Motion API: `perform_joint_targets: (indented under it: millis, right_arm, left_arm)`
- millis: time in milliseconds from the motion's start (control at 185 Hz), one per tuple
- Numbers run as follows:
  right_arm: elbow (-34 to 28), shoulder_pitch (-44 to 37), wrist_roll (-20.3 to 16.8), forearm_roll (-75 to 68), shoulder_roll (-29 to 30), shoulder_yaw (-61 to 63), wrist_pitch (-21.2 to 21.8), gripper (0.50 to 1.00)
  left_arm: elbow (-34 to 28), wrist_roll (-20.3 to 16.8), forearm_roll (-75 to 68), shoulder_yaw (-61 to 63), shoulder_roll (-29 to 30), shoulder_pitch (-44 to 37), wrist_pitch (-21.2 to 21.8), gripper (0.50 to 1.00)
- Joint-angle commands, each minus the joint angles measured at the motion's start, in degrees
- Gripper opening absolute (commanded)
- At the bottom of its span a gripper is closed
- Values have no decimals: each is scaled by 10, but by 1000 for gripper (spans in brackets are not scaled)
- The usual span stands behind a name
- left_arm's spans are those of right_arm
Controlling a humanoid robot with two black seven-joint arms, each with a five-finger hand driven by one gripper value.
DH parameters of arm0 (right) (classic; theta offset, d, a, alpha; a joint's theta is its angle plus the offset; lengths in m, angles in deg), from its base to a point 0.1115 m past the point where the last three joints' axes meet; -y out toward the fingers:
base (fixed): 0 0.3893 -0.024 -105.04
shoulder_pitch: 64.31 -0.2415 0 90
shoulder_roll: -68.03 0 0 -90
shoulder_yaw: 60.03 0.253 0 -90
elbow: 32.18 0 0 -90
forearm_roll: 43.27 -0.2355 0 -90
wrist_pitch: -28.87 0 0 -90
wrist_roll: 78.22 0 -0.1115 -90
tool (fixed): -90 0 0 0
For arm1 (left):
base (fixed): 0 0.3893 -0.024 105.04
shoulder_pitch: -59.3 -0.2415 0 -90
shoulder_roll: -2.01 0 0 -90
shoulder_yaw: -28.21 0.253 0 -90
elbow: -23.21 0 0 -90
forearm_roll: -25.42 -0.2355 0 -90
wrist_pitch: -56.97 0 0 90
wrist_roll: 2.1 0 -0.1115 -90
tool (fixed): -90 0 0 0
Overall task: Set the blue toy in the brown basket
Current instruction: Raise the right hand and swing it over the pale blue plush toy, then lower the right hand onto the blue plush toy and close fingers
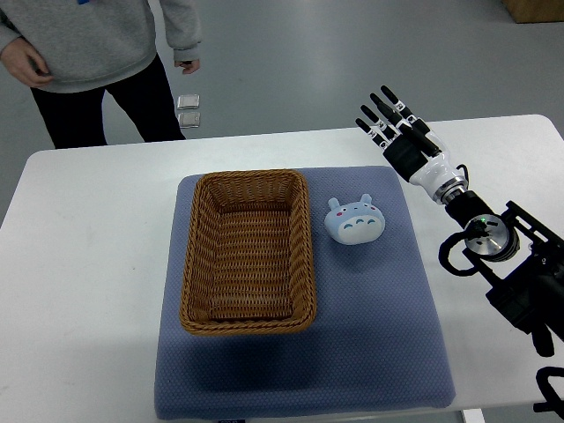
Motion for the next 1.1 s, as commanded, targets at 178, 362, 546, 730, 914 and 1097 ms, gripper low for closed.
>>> perform_joint_targets:
  millis: [178,362,546,730,914,1097]
  right_arm:
    - [-1,-2,-1,-1,1,0,0,911]
    - [-2,-18,-10,32,-12,-17,3,911]
    - [-47,-95,-73,149,-100,-134,-2,911]
    - [-111,-285,-114,202,-221,-395,6,911]
    - [-194,-543,-149,270,-261,-705,7,909]
    - [-266,-671,-180,282,-236,-836,-3,907]
  left_arm:
    - [-1,0,0,0,0,1,0,1000]
    - [0,0,0,0,0,1,0,1000]
    - [0,0,0,0,0,1,0,1000]
    - [0,0,0,0,0,1,-4,1000]
    - [0,0,0,0,0,6,-5,1000]
    - [-2,0,1,0,0,11,-4,1000]
